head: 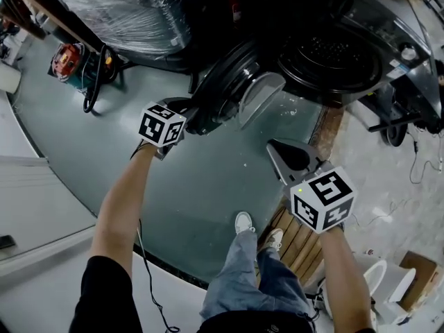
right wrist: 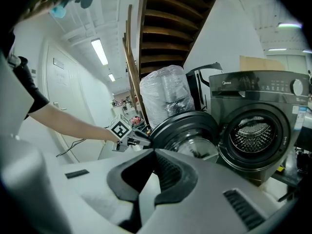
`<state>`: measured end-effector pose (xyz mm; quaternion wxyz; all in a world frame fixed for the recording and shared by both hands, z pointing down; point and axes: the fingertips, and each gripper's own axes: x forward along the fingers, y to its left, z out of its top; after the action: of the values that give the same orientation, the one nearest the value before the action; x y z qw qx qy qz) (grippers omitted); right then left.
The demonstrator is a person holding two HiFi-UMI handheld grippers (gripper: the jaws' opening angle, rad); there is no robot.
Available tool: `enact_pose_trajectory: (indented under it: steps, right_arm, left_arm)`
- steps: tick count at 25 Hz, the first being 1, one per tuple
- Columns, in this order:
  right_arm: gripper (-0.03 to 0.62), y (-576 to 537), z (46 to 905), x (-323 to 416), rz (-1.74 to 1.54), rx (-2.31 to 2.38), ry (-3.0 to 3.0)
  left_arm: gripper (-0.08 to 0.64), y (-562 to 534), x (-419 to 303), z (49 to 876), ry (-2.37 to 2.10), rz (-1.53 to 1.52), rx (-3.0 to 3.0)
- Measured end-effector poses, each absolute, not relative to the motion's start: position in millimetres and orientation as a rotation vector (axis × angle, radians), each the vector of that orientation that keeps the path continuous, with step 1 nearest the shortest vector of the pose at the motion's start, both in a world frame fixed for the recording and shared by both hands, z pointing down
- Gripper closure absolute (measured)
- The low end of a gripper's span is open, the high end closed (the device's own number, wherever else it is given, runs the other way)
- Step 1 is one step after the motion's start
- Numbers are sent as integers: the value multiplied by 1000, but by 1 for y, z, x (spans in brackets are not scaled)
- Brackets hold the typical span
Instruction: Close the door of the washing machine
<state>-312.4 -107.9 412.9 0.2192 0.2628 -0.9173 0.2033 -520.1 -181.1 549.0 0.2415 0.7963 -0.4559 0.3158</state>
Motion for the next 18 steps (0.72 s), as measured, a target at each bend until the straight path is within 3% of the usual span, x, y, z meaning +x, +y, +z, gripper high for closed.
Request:
enact_pose_trajectory:
  steps: [18]
  right_arm:
    - [571, -97, 405, -227, 621, 946, -2496]
  left_arm:
    - [459, -141, -411, 552, -1250, 765, 2055]
